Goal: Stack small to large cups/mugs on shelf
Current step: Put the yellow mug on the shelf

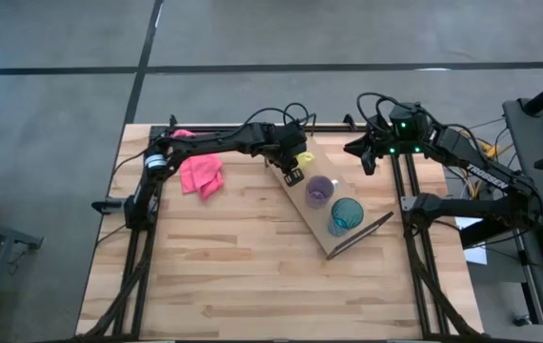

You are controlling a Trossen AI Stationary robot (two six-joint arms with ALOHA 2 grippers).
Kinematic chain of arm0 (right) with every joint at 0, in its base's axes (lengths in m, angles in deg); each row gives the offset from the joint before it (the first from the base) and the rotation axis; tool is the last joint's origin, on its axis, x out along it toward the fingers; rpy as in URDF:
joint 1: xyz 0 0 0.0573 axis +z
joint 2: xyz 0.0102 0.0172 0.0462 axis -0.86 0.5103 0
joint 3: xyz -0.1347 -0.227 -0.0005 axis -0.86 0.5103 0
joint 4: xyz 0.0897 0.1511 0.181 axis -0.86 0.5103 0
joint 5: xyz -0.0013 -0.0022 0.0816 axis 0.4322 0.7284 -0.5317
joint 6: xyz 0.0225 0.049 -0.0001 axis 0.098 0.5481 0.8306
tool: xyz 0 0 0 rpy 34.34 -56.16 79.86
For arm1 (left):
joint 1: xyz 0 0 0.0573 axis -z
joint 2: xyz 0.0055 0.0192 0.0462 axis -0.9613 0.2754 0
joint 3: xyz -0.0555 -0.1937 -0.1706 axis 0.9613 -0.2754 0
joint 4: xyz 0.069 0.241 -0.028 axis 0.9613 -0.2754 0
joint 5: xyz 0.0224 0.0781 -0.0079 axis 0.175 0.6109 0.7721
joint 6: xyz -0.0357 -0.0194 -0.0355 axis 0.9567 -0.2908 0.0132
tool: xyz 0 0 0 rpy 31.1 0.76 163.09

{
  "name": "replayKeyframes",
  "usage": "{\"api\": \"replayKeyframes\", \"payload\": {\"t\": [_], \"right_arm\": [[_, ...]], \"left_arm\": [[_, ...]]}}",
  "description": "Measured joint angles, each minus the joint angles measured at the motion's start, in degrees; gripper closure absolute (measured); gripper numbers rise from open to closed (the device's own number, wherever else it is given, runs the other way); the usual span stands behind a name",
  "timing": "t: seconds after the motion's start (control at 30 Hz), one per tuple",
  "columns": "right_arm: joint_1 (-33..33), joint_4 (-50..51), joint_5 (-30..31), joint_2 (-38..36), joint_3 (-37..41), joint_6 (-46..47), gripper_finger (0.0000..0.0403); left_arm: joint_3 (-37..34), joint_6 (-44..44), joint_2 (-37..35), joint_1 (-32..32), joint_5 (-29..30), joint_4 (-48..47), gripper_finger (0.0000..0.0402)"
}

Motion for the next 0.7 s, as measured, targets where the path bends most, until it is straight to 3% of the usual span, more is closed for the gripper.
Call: {"api": "replayKeyframes", "payload": {"t": [0.7], "right_arm": [[0.0, 0.0, 0.0, 0.0, 0.0, 2.9, 0.0344]], "left_arm": [[0.0, 3.2, -0.2, 0.0, -0.9, 0.1, 0.0401]]}}
